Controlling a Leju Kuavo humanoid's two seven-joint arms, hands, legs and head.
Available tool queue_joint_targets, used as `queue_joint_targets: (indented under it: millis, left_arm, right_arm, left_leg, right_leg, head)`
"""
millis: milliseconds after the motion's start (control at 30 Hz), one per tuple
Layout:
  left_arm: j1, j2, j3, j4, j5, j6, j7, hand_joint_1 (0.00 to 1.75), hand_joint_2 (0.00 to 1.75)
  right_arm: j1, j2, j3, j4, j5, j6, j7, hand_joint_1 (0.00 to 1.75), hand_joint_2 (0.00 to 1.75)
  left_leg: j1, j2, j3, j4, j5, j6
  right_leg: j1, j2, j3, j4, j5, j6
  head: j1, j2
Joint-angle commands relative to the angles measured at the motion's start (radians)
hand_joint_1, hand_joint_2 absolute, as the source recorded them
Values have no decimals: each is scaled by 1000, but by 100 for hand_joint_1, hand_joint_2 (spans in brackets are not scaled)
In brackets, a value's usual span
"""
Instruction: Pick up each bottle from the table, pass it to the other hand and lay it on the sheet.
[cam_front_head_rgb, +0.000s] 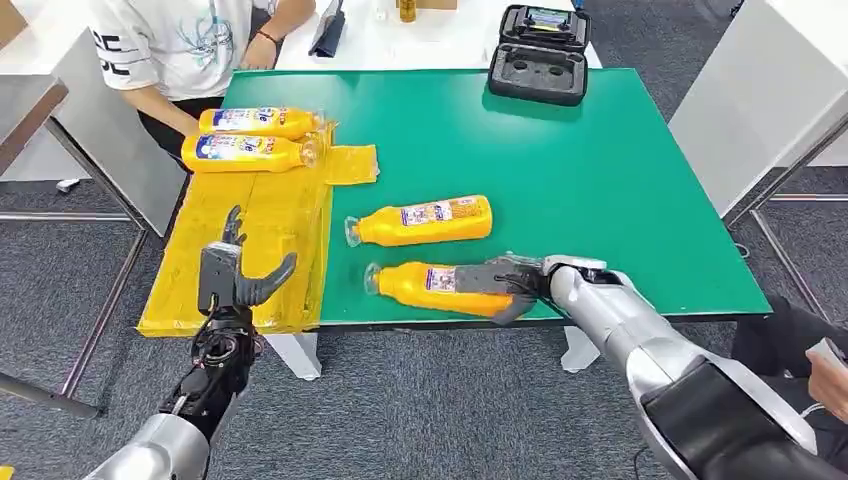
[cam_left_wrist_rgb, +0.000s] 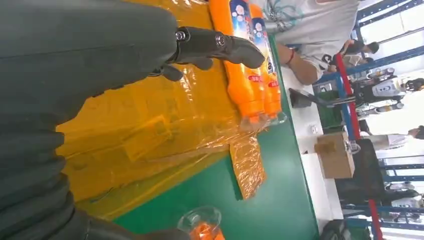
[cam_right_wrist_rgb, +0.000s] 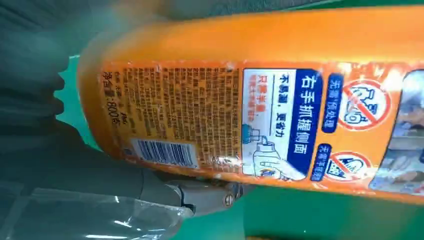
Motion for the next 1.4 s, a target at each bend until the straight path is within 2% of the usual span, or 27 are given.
queue_joint_targets:
  millis: [33, 200, 233, 300, 467, 600, 667, 700, 767, 800, 833, 867, 1033, 1100, 1233, 1267, 1300, 1367, 1400]
  left_arm:
    - [-27, -6, -21, 65, 0, -6, 4, 0, 175]
    - [-32, -12, -24, 74, 2, -16, 3, 0, 175]
    - [-33, -13, -25, 77, 2, -16, 4, 0, 175]
    - [-34, -16, -26, 86, 2, -14, 0, 0, 175]
    - [-20, -4, -19, 55, 5, -7, -8, 0, 175]
    - [8, 18, 3, 2, 21, -19, -11, 0, 175]
    - [26, 26, 23, -30, 43, -34, -18, 0, 175]
    - [39, 35, 24, -49, 44, -42, -22, 0, 175]
    - [92, 56, 45, -120, 72, -97, -7, 0, 175]
    - [115, 64, 55, -150, 80, -115, -5, 0, 175]
    - [138, 67, 81, -185, 129, -163, -14, 0, 175]
    - [151, 78, 85, -203, 134, -172, -13, 0, 175]
    - [252, 101, 160, -419, 338, -371, -9, 0, 175]
    - [263, 102, 167, -449, 365, -396, 4, 0, 175]
    - [278, 101, 163, -478, 462, -525, 46, 0, 175]
    - [272, 96, 150, -470, 469, -543, 54, 0, 175]
    - [269, 93, 145, -466, 467, -541, 54, 0, 175]
    - [251, 86, 110, -442, 497, -606, 75, 0, 175]
    - [242, 81, 100, -430, 495, -603, 75, 0, 175]
  right_arm:
    - [-6, -8, 35, 51, 1, 8, 2, 148, 175]
    - [2, -14, 35, 48, 2, 1, 6, 154, 175]
    - [4, -14, 35, 48, 1, 1, 6, 150, 175]
    - [10, -14, 35, 47, 3, -10, 9, 155, 175]
    - [2, 3, -19, 14, -25, -108, -29, 168, 175]
    - [-1, 12, -87, -52, -59, -182, -73, 164, 175]
    - [1, 14, -122, -87, -72, -220, -87, 171, 175]
    - [-4, 17, -135, -102, -76, -230, -94, 169, 175]
    - [18, 24, -186, -164, -87, -282, -111, 166, 175]
    - [29, 25, -198, -184, -74, -303, -113, 171, 175]
    - [42, 24, -214, -199, -71, -327, -126, 166, 175]
    - [50, 23, -221, -203, -68, -333, -129, 171, 175]
    - [112, 46, -311, -209, -83, -380, -218, 166, 175]
    - [125, 56, -322, -219, -77, -386, -227, 166, 175]
    - [185, 76, -359, -279, -63, -387, -332, 161, 175]
    - [209, 88, -371, -299, -51, -391, -352, 164, 175]
    - [217, 92, -374, -306, -45, -393, -352, 161, 175]
    - [262, 109, -375, -350, -40, -352, -433, 169, 175]
    - [274, 114, -373, -356, -39, -342, -442, 168, 175]
  left_leg:
    - [1, -1, 2, -1, 0, -1]
    - [1, -2, 4, -1, -1, -2]
    - [2, -2, 5, -1, -2, -2]
    - [1, -2, 4, -1, -1, -1]
    - [2, -1, 5, -1, -2, -2]
    - [0, 1, 1, 0, -1, -1]
    - [0, 3, 3, 0, -2, -2]
    - [0, 2, 1, 0, -1, -1]
    - [1, 5, 4, 0, -3, -2]
    - [0, 4, 2, 0, -2, -2]
    - [1, 6, 5, -1, -3, -2]
    - [1, 5, 4, -1, -3, -2]
    - [2, 3, 3, -1, -2, -2]
    - [3, 4, 4, 0, -3, -2]
    - [2, 3, 4, 0, -3, -2]
    - [2, 2, 3, 0, -3, -2]
    - [2, 2, 3, -1, -2, -2]
    - [2, 1, 5, -1, -3, -3]
    - [2, 0, 2, -1, -2, -2]
  right_leg:
    - [1, -1, 3, -1, -1, -1]
    - [1, -2, 5, -1, -1, -1]
    - [2, -2, 6, -2, -2, -1]
    - [1, -2, 5, -1, -1, -1]
    - [1, -1, 6, -1, -1, -2]
    - [0, 1, 1, 0, 0, -1]
    - [0, 3, 2, 0, -1, -1]
    - [0, 2, 1, 0, 0, -1]
    - [1, 5, 3, 0, -1, -2]
    - [0, 4, 2, 0, 0, -1]
    - [1, 6, 4, 0, -1, -2]
    - [1, 5, 4, 0, -1, -2]
    - [2, 3, 3, -1, -1, -1]
    - [3, 4, 4, -1, -1, -2]
    - [2, 3, 4, -1, -1, -2]
    - [2, 2, 4, -1, -1, -2]
    - [2, 2, 3, -1, -1, -2]
    - [2, 1, 5, -1, -2, -3]
    - [2, 0, 3, -1, -1, -2]
  head:
    - [0, 0]
    - [0, 0]
    - [0, 0]
    - [0, 0]
    - [0, 0]
    - [0, 0]
    - [0, 0]
    - [0, 0]
    - [0, 0]
    - [0, 0]
    - [0, 0]
    - [0, 0]
    - [0, 0]
    - [0, 0]
    - [0, 0]
    - [0, 0]
    - [0, 0]
    - [1, 0]
    - [0, 0]
